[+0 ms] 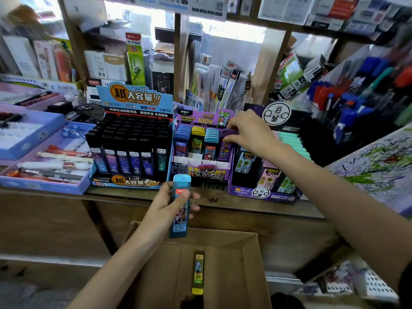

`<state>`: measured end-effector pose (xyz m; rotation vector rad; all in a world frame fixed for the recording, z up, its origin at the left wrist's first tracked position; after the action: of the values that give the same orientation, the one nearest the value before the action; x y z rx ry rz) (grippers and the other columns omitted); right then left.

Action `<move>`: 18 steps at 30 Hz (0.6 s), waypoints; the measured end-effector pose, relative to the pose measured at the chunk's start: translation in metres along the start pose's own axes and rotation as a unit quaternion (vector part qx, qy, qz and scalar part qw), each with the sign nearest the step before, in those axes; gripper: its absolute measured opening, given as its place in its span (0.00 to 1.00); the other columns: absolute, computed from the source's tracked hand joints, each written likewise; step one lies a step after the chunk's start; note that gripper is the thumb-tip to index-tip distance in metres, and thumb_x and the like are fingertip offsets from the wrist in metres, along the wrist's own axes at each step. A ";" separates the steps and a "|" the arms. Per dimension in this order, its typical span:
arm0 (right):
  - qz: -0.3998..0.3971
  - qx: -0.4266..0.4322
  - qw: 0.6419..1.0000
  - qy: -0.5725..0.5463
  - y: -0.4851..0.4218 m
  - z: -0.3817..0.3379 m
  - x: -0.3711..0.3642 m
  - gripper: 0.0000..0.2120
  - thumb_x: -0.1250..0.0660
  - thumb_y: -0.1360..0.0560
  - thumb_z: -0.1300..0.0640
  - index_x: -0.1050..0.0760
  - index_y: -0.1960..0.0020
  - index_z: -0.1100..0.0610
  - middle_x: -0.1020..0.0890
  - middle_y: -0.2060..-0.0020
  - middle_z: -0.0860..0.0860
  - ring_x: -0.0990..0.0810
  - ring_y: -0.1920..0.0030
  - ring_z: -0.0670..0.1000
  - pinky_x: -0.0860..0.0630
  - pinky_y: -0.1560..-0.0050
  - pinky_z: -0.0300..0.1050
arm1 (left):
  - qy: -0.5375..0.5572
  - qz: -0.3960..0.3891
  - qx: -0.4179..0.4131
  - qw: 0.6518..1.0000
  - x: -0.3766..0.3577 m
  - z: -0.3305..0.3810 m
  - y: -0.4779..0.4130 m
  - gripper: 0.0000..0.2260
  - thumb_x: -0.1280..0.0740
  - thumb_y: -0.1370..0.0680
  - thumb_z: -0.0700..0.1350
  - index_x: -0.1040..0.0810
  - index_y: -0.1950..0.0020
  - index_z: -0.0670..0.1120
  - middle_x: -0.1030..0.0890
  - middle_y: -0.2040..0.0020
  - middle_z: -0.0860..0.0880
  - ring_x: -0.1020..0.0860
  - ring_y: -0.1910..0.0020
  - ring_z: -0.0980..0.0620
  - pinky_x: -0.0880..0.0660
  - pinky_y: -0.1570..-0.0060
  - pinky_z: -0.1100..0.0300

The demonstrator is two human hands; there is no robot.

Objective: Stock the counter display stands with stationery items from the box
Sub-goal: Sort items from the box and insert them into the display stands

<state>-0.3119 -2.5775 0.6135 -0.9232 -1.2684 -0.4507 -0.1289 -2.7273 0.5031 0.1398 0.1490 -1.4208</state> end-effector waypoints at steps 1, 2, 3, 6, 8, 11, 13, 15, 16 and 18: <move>0.010 0.013 0.998 0.055 0.000 -0.001 -0.002 0.17 0.31 0.28 0.46 0.23 0.48 0.59 0.23 0.51 0.56 0.29 0.47 0.57 0.33 0.52 0.49 | 0.002 -0.001 -0.005 1.000 0.000 0.001 0.000 0.13 0.39 0.23 0.44 0.30 0.40 0.43 0.16 0.55 0.49 0.18 0.59 0.53 0.20 0.60 0.62; 0.025 0.021 0.994 0.103 0.000 -0.002 -0.004 0.19 0.31 0.28 0.45 0.25 0.47 0.60 0.24 0.50 0.56 0.29 0.46 0.57 0.33 0.51 0.50 | 0.004 -0.001 -0.007 1.000 -0.001 0.001 0.000 0.14 0.38 0.24 0.44 0.30 0.40 0.43 0.16 0.54 0.48 0.17 0.58 0.52 0.20 0.60 0.62; 0.043 0.023 0.990 0.135 0.001 -0.003 -0.006 0.22 0.31 0.29 0.44 0.27 0.46 0.61 0.24 0.49 0.56 0.29 0.46 0.58 0.33 0.51 0.51 | 0.004 -0.002 -0.009 1.000 -0.001 0.002 0.000 0.14 0.37 0.25 0.45 0.29 0.40 0.42 0.16 0.55 0.48 0.17 0.58 0.52 0.20 0.60 0.62; 0.062 0.007 0.984 0.165 0.002 -0.002 -0.014 0.29 0.30 0.31 0.41 0.32 0.43 0.62 0.25 0.48 0.57 0.29 0.47 0.58 0.34 0.51 0.50 | -0.005 -0.005 -0.015 1.000 -0.002 0.003 0.000 0.17 0.36 0.28 0.48 0.29 0.41 0.43 0.16 0.56 0.48 0.18 0.60 0.52 0.21 0.61 0.62; 0.054 -0.006 0.984 0.172 0.002 -0.001 -0.017 0.31 0.30 0.32 0.39 0.33 0.42 0.62 0.25 0.47 0.57 0.29 0.46 0.58 0.34 0.50 0.50 | -0.008 -0.006 -0.018 1.000 -0.002 0.003 0.000 0.17 0.36 0.29 0.49 0.28 0.42 0.43 0.16 0.58 0.49 0.17 0.61 0.53 0.21 0.62 0.63; 0.053 -0.005 0.981 0.187 0.005 -0.002 -0.013 0.31 0.32 0.31 0.38 0.33 0.41 0.62 0.26 0.46 0.58 0.30 0.45 0.58 0.34 0.49 0.51 | -0.013 -0.007 -0.024 1.000 -0.003 0.003 0.000 0.17 0.35 0.29 0.50 0.28 0.43 0.44 0.16 0.58 0.50 0.17 0.61 0.53 0.21 0.62 0.63; 0.069 0.029 0.985 0.154 0.012 -0.009 -0.007 0.28 0.33 0.29 0.41 0.32 0.41 0.61 0.27 0.46 0.57 0.31 0.45 0.57 0.35 0.48 0.49 | -0.015 -0.006 -0.030 0.999 -0.004 0.004 -0.001 0.16 0.35 0.29 0.51 0.28 0.45 0.45 0.16 0.59 0.50 0.17 0.62 0.53 0.21 0.63 0.63; 0.086 0.047 0.995 0.015 0.026 -0.021 -0.003 0.21 0.34 0.26 0.45 0.29 0.41 0.59 0.27 0.48 0.53 0.31 0.47 0.53 0.36 0.49 0.45 | -0.018 -0.006 -0.037 0.999 -0.006 0.005 -0.002 0.15 0.35 0.29 0.51 0.27 0.46 0.45 0.16 0.60 0.50 0.18 0.63 0.53 0.21 0.63 0.64; 0.070 0.034 0.993 -0.092 0.035 -0.028 -0.002 0.17 0.34 0.25 0.47 0.27 0.43 0.57 0.26 0.50 0.50 0.30 0.49 0.49 0.36 0.50 0.40 | -0.020 -0.006 -0.041 0.999 -0.007 0.006 -0.003 0.15 0.35 0.29 0.51 0.27 0.46 0.45 0.16 0.60 0.50 0.18 0.63 0.54 0.21 0.64 0.64; -0.024 -0.004 0.957 -0.289 0.054 -0.046 -0.003 0.11 0.35 0.24 0.46 0.24 0.49 0.53 0.23 0.57 0.44 0.25 0.57 0.42 0.31 0.55 0.38 | -0.021 -0.009 -0.046 0.999 -0.010 0.007 -0.005 0.14 0.35 0.29 0.51 0.27 0.47 0.45 0.16 0.60 0.50 0.18 0.63 0.54 0.22 0.64 0.64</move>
<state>-0.2449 -2.5831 0.5916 -1.0740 -1.8228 -0.2239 -0.1354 -2.7192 0.5114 0.0328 0.1802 -1.4309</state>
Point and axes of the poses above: each hand's wrist, its own y-axis away from the middle knuckle, its own x-axis out of the back of the hand, z = x × y, the point moved 2 cm from there along -y, towards the middle knuckle
